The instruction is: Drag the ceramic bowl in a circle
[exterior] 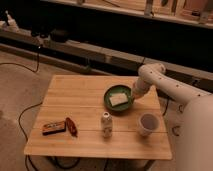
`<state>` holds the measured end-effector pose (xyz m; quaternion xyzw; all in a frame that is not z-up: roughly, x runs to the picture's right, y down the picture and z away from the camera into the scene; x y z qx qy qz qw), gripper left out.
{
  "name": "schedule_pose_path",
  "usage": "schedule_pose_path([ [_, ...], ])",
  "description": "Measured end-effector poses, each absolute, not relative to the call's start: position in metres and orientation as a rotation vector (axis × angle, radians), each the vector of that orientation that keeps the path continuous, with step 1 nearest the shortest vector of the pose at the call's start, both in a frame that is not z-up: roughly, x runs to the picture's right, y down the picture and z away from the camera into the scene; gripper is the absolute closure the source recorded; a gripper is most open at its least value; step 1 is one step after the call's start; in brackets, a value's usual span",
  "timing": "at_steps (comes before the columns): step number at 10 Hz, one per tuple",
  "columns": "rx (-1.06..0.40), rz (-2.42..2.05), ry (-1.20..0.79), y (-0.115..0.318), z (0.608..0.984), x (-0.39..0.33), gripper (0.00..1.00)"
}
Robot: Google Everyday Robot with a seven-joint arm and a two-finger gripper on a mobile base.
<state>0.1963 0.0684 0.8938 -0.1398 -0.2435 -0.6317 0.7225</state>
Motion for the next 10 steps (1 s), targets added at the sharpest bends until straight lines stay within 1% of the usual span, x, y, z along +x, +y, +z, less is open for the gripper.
schedule_pose_path([
  [2, -0.309, -1.415, -0.575, 0.078, 0.878, 0.173, 0.78],
  [4, -0.282, -1.451, -0.611, 0.08, 0.875, 0.143, 0.78],
  [7, -0.227, -1.5, -0.642, 0.069, 0.902, 0.11, 0.78],
  [8, -0.211, -1.505, -0.631, 0.06, 0.918, 0.109, 0.78],
  [10, -0.205, -1.505, -0.594, 0.045, 0.935, 0.119, 0.78],
])
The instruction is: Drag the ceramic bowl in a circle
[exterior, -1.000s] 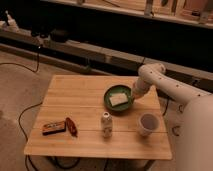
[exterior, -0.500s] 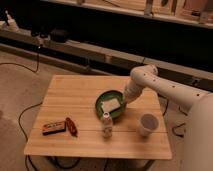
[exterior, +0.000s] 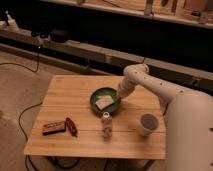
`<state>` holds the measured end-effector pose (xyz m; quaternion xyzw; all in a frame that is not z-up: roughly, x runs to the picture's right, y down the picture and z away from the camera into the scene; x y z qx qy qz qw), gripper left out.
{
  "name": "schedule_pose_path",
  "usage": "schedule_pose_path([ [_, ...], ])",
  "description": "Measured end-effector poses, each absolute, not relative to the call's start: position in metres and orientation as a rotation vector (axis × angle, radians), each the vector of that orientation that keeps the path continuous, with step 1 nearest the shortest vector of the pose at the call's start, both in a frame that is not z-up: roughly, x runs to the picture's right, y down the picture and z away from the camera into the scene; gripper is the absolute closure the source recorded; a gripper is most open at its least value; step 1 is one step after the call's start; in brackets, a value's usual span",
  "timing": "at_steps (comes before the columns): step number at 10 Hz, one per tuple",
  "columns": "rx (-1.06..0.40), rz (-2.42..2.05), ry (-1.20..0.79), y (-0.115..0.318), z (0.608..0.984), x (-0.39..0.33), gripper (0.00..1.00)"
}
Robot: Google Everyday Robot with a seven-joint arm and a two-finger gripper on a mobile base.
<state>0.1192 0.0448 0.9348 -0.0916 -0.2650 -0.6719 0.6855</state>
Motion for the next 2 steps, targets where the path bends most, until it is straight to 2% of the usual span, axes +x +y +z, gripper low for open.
schedule_pose_path([
  [2, -0.22, -1.5, -0.554, 0.033, 0.943, 0.136, 0.78],
])
